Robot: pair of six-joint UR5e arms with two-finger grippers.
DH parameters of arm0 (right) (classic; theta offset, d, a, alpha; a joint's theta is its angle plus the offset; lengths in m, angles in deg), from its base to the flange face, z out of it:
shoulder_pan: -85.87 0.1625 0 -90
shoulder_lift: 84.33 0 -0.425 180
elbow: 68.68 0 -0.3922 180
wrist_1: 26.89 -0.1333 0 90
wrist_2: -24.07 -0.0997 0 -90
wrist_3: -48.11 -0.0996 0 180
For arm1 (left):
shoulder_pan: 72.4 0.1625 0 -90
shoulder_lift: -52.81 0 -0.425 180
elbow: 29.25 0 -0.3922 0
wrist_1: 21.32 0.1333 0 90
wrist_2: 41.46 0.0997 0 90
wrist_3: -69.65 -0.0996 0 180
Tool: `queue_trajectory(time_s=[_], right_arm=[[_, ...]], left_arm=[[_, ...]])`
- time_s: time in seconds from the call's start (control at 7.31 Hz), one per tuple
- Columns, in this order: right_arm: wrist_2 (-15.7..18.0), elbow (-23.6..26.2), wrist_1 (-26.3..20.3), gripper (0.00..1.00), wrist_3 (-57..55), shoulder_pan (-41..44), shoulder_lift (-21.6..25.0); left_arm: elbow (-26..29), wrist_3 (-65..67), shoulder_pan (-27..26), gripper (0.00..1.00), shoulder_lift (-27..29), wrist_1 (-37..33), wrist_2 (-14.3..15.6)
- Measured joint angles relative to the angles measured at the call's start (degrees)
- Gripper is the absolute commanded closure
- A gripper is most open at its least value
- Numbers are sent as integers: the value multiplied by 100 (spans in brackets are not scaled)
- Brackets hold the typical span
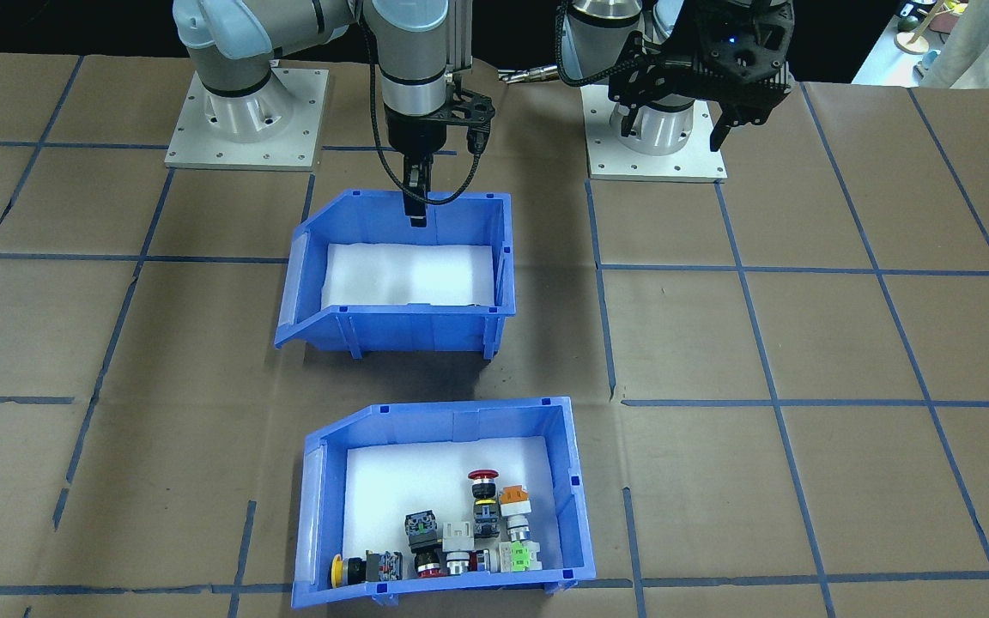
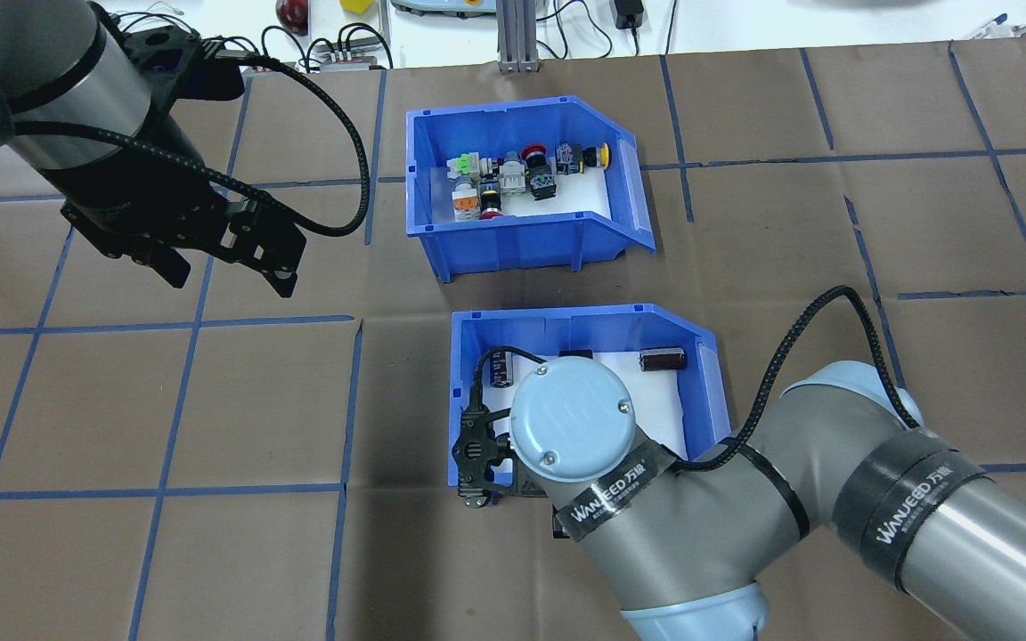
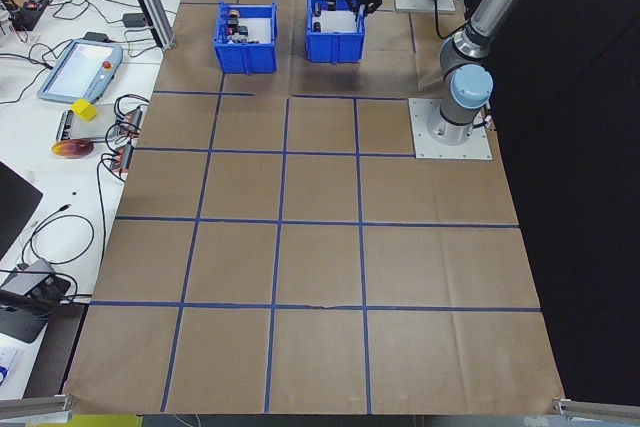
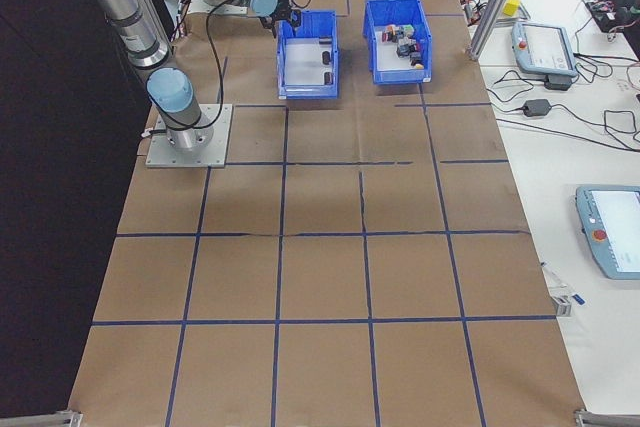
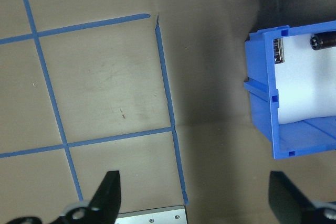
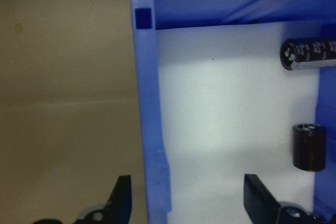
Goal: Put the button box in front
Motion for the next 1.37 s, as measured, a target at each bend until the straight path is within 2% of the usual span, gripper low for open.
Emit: queue_trajectory(time_s=[0.14,0.27,0.82,1.09,1.37], right_arm=[[1,-59,-188,0,22,-212,217],[-10,-260,-610,0,48,-574,372],[-70,-1518,-2424,0,-118,-2216,466],[-85,-1897,-2874,0,-1040,-2953,452],[-226,-2009,-2945,0,-2725,-3210,451]], left_arm=[[-3,2,2,1,-4,-4,2],[-4,3,2,1,-8,-6,6],[3,7,3,1,-20,-5,9],[4,10,3,1,-19,1,15],[18,12,3,1,-24,2,21]])
